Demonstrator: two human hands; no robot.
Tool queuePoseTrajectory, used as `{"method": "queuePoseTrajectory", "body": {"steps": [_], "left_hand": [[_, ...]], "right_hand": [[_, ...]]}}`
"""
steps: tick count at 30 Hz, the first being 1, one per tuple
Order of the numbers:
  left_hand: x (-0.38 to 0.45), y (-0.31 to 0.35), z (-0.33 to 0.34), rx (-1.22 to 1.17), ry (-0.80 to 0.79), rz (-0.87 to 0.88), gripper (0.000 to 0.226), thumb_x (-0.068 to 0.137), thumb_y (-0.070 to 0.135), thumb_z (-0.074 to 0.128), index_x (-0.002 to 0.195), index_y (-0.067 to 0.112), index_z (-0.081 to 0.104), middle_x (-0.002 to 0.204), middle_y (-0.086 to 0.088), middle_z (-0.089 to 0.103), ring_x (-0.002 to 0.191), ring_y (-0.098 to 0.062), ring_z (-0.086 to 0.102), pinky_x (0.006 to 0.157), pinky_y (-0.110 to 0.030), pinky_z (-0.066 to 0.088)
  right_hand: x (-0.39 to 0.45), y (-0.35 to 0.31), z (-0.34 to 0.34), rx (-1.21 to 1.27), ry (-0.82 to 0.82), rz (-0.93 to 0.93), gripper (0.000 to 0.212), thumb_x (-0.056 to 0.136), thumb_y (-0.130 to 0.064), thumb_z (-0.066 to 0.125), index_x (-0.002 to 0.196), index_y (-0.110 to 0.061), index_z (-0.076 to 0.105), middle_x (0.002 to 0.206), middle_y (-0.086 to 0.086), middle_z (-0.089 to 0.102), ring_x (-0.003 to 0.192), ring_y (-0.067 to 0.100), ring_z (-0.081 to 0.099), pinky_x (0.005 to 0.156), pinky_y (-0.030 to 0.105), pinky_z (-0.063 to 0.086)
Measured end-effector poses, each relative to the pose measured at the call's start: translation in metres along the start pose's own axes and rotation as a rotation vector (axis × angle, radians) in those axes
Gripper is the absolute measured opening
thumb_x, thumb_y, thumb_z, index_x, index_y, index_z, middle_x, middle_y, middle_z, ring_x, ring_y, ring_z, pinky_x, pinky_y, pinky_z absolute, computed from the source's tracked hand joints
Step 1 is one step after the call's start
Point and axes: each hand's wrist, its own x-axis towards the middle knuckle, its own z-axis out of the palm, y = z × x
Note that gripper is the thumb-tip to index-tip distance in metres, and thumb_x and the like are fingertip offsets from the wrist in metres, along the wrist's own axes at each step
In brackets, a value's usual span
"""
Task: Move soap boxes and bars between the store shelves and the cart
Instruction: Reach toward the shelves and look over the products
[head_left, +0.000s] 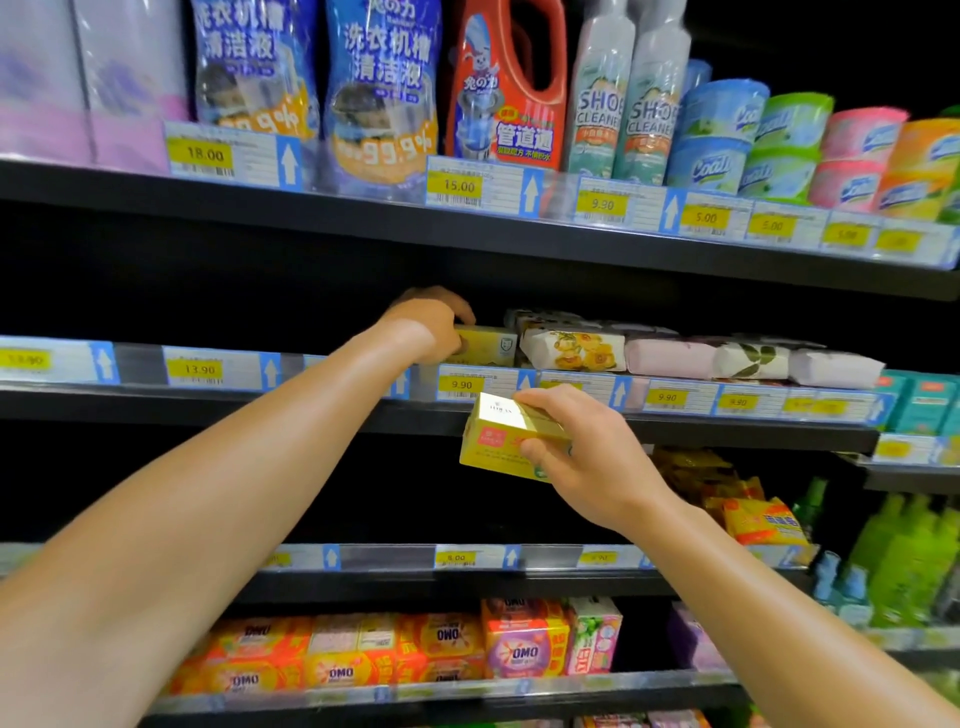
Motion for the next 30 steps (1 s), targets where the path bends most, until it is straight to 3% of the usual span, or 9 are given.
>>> {"method": "queuePoseTrajectory", "body": {"steps": [3, 7, 9, 12, 16, 20, 23, 26, 30], "left_hand": [[-0.015, -0.001, -0.003, -0.052, 0.089, 0.002, 0.047, 0.093, 0.031, 0.062, 0.139, 0.030, 0.051, 0.144, -0.002, 0.047, 0.126, -0.023, 0.049, 0.098, -0.030, 0.043], [-0.067, -0.003, -0.005, -0.442, 0.450, 0.317, 0.013, 0.086, 0.024, 0.068, 0.097, 0.023, 0.075, 0.096, 0.010, 0.070, 0.091, -0.006, 0.065, 0.080, -0.021, 0.051], [-0.090, -0.005, -0.007, -0.468, 0.329, 0.461, 0.015, 0.082, 0.028, 0.073, 0.095, 0.022, 0.075, 0.092, 0.012, 0.070, 0.088, -0.004, 0.065, 0.078, -0.022, 0.053], [-0.098, -0.009, -0.004, -0.250, 0.149, 0.550, 0.042, 0.079, 0.039, 0.078, 0.118, 0.027, 0.068, 0.108, 0.015, 0.065, 0.099, 0.000, 0.060, 0.084, -0.018, 0.049], [-0.102, -0.016, -0.006, -0.296, 0.277, 0.577, 0.040, 0.079, 0.033, 0.074, 0.117, 0.023, 0.067, 0.103, 0.010, 0.066, 0.094, -0.004, 0.060, 0.081, -0.025, 0.048], [-0.102, -0.032, -0.018, -0.335, 0.498, 0.444, 0.040, 0.079, 0.031, 0.069, 0.118, 0.024, 0.067, 0.106, 0.007, 0.066, 0.095, -0.005, 0.059, 0.079, -0.019, 0.047], [-0.094, -0.035, -0.017, -0.260, 0.596, 0.346, 0.037, 0.083, 0.027, 0.072, 0.119, 0.022, 0.066, 0.110, 0.004, 0.065, 0.098, -0.008, 0.056, 0.080, -0.016, 0.040], [-0.083, -0.029, -0.010, -0.164, 0.568, 0.315, 0.039, 0.084, 0.024, 0.073, 0.122, 0.019, 0.064, 0.111, 0.001, 0.062, 0.100, -0.014, 0.056, 0.083, -0.021, 0.036], [-0.069, -0.020, -0.006, -0.141, 0.468, 0.213, 0.045, 0.087, 0.026, 0.070, 0.131, 0.020, 0.061, 0.116, -0.004, 0.054, 0.108, -0.022, 0.054, 0.089, -0.025, 0.037]], "right_hand": [[-0.003, -0.005, -0.004, 0.013, 0.018, 0.002, 0.047, 0.093, -0.023, 0.066, 0.138, -0.026, 0.052, 0.125, -0.012, 0.057, 0.119, 0.006, 0.049, 0.101, 0.033, 0.046], [-0.004, -0.014, -0.013, 0.096, 0.086, 0.022, 0.051, 0.088, -0.023, 0.073, 0.132, -0.035, 0.049, 0.121, -0.016, 0.059, 0.117, 0.000, 0.051, 0.089, 0.017, 0.049], [0.000, -0.021, -0.017, 0.172, 0.108, 0.054, 0.056, 0.084, -0.023, 0.078, 0.123, -0.043, 0.042, 0.111, -0.021, 0.058, 0.109, -0.004, 0.052, 0.079, 0.008, 0.047], [0.007, -0.035, -0.019, 0.226, 0.152, 0.034, 0.059, 0.080, -0.021, 0.081, 0.116, -0.043, 0.040, 0.103, -0.025, 0.057, 0.101, -0.012, 0.054, 0.076, 0.005, 0.046], [0.014, -0.048, -0.020, 0.266, 0.281, -0.013, 0.058, 0.077, -0.021, 0.083, 0.119, -0.034, 0.044, 0.107, -0.019, 0.060, 0.105, -0.003, 0.058, 0.081, 0.013, 0.050], [0.001, -0.033, -0.008, 0.120, 0.516, -0.013, 0.062, 0.080, -0.031, 0.079, 0.132, -0.019, 0.048, 0.126, -0.007, 0.053, 0.116, 0.009, 0.052, 0.098, 0.022, 0.043], [-0.016, -0.013, 0.021, -0.204, 0.403, -0.049, 0.066, 0.086, -0.047, 0.064, 0.140, -0.014, 0.046, 0.143, 0.003, 0.047, 0.135, 0.020, 0.039, 0.114, 0.034, 0.032], [-0.024, 0.004, 0.050, -0.514, 0.257, -0.063, 0.081, 0.086, -0.060, 0.050, 0.151, -0.013, 0.036, 0.155, 0.009, 0.036, 0.144, 0.032, 0.031, 0.118, 0.047, 0.029], [-0.025, 0.018, 0.067, -0.614, 0.187, 0.020, 0.099, 0.079, -0.059, 0.067, 0.157, -0.014, 0.024, 0.163, 0.009, 0.023, 0.149, 0.036, 0.020, 0.119, 0.053, 0.025]]}}
